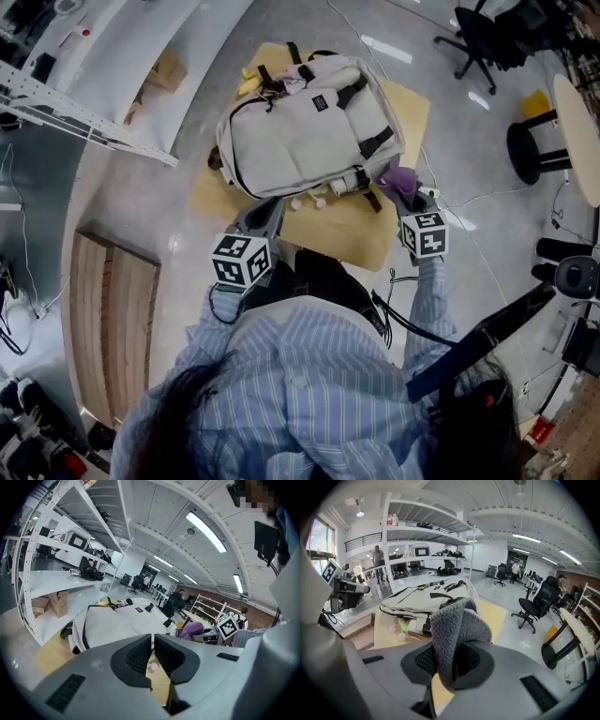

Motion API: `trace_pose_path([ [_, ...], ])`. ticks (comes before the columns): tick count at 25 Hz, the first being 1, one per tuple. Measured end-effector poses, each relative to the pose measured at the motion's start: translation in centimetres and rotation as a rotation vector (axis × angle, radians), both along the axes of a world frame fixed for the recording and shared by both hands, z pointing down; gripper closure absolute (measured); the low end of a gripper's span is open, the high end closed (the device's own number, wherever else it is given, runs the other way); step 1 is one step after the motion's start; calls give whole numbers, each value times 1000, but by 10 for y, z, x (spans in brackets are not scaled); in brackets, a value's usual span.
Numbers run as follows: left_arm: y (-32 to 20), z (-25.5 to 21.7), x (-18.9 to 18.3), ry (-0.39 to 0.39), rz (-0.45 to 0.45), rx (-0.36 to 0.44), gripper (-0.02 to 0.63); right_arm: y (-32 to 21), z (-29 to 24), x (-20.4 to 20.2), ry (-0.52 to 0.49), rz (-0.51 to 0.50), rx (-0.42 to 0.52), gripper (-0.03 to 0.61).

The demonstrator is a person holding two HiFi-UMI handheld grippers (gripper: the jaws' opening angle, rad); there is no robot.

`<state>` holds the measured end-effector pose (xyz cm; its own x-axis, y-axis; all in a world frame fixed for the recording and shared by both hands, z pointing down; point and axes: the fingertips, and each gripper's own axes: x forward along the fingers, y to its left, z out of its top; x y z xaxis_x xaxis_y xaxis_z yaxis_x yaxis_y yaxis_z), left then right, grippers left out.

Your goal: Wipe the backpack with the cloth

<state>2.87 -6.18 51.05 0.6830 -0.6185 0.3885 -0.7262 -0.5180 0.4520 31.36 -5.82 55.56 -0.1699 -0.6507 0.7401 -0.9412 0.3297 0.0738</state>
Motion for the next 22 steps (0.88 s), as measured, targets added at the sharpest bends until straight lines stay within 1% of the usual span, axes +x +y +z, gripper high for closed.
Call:
trace_pose_path([
  [4, 15, -3, -20, 3, 19, 8, 592, 26, -11, -19, -16, 52, 31, 529],
  [8, 30, -2, -46, 5, 28, 12, 592, 53, -23, -36, -39, 126, 70, 529],
  [14, 52, 7, -78, 12, 43, 0, 592, 99, -32, -65, -100, 239, 101, 529],
  [18, 67, 13, -89, 26, 58, -12, 592, 125, -33, -79, -129, 295, 100, 529],
  [22, 74, 17, -91, 29, 66, -25, 592, 139, -36, -92, -187, 329, 103, 529],
])
